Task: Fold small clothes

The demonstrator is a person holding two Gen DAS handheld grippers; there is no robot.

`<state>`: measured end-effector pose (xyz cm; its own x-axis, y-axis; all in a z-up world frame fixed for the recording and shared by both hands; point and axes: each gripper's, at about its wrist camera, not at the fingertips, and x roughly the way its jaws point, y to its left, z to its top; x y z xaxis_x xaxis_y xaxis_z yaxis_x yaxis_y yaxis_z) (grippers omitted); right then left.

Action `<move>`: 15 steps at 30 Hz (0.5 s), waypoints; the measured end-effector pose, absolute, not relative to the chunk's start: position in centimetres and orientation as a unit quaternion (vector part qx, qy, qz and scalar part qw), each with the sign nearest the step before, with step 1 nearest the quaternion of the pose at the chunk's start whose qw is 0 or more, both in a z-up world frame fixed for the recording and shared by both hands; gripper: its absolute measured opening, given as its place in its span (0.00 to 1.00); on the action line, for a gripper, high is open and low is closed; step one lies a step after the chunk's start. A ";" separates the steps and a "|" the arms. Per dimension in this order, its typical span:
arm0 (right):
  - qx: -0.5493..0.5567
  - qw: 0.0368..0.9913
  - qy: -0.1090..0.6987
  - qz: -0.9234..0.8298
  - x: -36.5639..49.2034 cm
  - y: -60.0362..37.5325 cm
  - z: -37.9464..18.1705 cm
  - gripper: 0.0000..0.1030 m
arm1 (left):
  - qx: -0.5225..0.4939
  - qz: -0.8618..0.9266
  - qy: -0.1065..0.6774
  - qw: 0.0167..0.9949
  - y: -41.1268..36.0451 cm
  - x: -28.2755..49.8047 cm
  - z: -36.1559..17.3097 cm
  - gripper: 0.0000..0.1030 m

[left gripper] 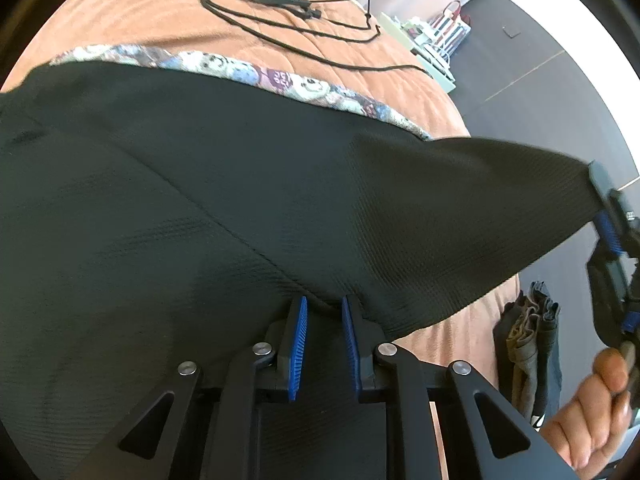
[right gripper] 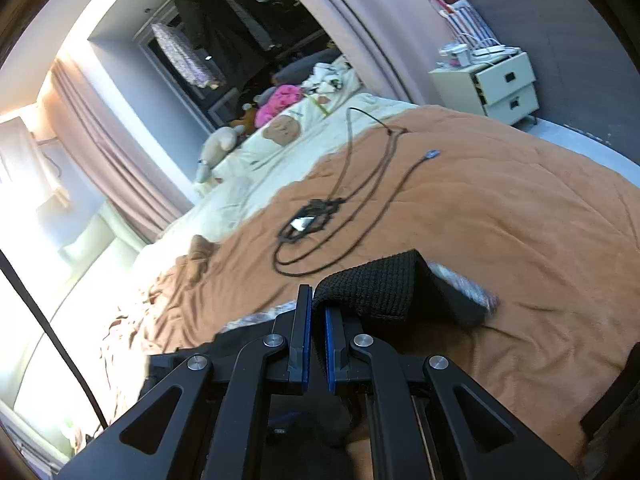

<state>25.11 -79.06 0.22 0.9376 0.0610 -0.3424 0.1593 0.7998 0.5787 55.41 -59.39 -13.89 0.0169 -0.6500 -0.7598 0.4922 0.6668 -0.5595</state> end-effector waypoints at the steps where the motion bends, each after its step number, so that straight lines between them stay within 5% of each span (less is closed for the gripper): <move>1: 0.314 0.933 0.171 -0.021 24.9 -79.1 0.3 0.02 | -0.072 -0.404 0.575 0.708 -59.6 55.3 -14.0 0.19; 15: 0.308 0.933 0.172 0.065 25.1 -77.8 -0.9 0.02 | -0.157 -0.411 0.603 0.666 -59.1 56.3 -15.5 0.18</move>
<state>25.10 -77.76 -0.86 0.9320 0.2279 -0.2817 -0.0153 0.8014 0.5979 56.28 -59.09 -15.53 -0.0645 -0.7366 -0.6732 0.3578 0.6127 -0.7047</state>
